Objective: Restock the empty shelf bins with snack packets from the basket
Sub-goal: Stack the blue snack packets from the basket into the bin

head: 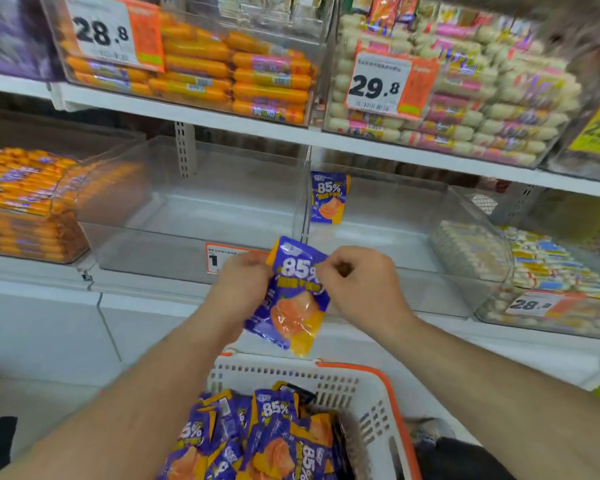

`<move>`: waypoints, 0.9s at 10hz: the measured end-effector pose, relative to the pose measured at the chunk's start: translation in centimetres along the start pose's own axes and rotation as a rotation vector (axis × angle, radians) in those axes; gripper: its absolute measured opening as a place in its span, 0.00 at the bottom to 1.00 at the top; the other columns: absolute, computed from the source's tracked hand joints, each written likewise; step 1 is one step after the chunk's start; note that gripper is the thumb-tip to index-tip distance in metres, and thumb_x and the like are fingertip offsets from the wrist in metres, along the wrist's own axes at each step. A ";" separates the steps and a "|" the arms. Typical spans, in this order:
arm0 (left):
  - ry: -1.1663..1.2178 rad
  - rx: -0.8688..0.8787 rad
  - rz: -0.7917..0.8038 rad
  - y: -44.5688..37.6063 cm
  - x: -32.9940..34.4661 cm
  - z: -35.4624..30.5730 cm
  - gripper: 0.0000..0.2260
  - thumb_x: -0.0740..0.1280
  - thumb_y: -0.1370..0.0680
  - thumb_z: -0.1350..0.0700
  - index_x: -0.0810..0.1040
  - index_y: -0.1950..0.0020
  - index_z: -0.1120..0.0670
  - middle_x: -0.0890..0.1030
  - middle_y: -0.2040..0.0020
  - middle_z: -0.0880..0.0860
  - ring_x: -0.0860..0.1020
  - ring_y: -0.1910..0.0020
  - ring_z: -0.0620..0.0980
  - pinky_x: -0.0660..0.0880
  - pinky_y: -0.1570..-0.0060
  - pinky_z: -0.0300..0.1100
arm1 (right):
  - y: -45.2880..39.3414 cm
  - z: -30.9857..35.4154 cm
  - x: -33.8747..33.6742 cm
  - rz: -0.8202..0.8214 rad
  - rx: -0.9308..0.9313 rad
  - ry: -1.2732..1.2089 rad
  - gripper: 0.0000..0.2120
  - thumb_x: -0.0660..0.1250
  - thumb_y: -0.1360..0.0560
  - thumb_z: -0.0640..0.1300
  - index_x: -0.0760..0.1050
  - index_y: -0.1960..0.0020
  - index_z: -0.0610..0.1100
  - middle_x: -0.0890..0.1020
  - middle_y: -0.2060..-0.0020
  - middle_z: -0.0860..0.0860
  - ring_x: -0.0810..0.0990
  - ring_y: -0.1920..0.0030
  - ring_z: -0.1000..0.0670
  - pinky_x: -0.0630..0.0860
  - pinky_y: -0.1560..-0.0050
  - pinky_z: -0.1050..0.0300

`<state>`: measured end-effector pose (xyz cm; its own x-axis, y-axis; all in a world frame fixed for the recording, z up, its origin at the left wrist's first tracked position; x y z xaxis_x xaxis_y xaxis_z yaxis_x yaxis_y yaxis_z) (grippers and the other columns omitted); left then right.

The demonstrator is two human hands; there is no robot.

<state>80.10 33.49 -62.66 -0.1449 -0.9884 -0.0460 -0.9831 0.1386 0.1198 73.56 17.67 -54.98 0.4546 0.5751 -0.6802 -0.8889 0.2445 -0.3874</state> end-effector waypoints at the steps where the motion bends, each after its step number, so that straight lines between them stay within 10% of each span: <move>1: -0.029 0.122 -0.162 -3.0 -3.4 -5.2 0.08 0.61 0.29 0.63 0.74 0.67 0.56 0.75 0.71 0.54 0.71 0.68 0.52 0.67 0.63 0.43 | -4.8 -3.0 -3.9 -0.234 0.146 -0.122 0.11 0.66 0.29 0.43 0.74 0.69 0.41 0.78 0.72 0.47 0.73 0.67 0.48 0.72 0.63 0.56; 5: -0.021 0.160 -0.374 -15.9 -1.9 -8.0 0.09 0.56 0.26 0.67 0.68 0.63 0.56 0.72 0.64 0.54 0.71 0.60 0.57 0.66 0.63 0.44 | -19.6 -14.8 5.1 0.231 0.635 -0.204 0.29 0.74 0.29 0.51 0.69 0.33 0.42 0.74 0.42 0.47 0.75 0.45 0.46 0.73 0.48 0.50; 7: -0.066 0.195 -0.467 -17.5 -2.4 -6.9 0.11 0.55 0.27 0.63 0.75 0.50 0.57 0.81 0.53 0.56 0.78 0.54 0.60 0.76 0.53 0.51 | -22.6 -18.5 9.3 0.142 0.724 -0.395 0.32 0.80 0.35 0.50 0.72 0.37 0.42 0.79 0.47 0.47 0.78 0.54 0.50 0.72 0.63 0.56; 9: 0.026 0.196 -0.415 -17.9 -2.6 -6.7 0.15 0.55 0.33 0.61 0.77 0.53 0.55 0.83 0.58 0.55 0.81 0.56 0.60 0.80 0.52 0.58 | -23.7 -18.7 8.8 0.050 0.660 -0.361 0.16 0.79 0.34 0.42 0.72 0.61 0.41 0.72 0.69 0.46 0.67 0.72 0.49 0.63 0.72 0.59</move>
<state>98.80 33.17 -58.09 0.2660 -0.9636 -0.0254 -0.9603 -0.2626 -0.0936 99.69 2.31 -63.47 0.4669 0.7902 -0.3970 -0.8088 0.5631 0.1694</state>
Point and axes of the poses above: each hand's wrist, its own y-axis away from the middle knuckle, its own x-axis out of the palm, z = x × y, the point moved 9 cm from there along -y, towards the middle knuckle
